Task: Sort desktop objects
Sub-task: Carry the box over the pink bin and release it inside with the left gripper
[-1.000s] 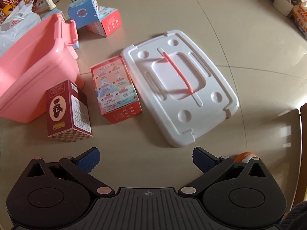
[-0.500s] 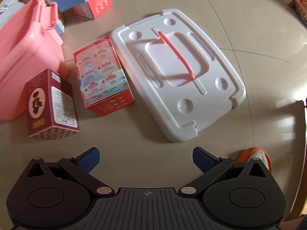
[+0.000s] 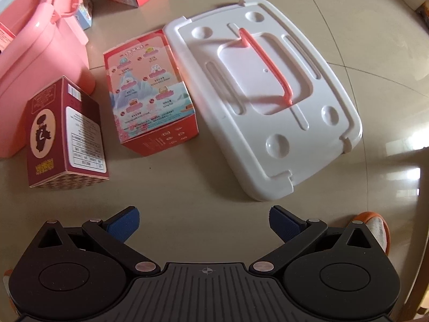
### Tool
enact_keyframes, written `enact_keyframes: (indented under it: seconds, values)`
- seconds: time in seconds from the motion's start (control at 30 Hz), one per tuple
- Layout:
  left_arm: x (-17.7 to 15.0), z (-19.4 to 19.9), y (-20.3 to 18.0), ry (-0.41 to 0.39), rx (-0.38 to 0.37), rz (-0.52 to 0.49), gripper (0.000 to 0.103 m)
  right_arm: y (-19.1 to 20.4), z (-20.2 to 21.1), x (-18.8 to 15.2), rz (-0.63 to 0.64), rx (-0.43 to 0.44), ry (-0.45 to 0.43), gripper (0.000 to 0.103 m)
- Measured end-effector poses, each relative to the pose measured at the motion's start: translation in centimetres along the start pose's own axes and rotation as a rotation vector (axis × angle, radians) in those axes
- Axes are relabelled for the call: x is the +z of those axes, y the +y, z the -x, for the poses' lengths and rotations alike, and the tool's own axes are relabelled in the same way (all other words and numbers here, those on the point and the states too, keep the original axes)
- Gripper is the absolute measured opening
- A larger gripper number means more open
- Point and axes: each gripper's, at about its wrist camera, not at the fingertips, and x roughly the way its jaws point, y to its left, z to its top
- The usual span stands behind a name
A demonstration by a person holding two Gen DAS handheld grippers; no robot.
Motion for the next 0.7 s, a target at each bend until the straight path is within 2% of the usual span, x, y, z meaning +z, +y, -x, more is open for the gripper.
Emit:
enact_keyframes:
  seconds: [0.13,0.3,0.7]
  values:
    - [0.2,-2.1,0.1,0.056,-0.014,0.008,0.071,-0.3,-0.7,0.2,-0.022,-0.01,0.018,0.103]
    - [-0.2,-3.8,0.0,0.096,0.03,-0.03,0.071,-0.2,-1.2,0.6,-0.03,-0.011,0.025,0.103]
    - [-0.7,-5.6,0.3,0.145,0.059,-0.053,0.071,0.6,-2.1,1.2,-0.044,-0.011,0.043,0.103]
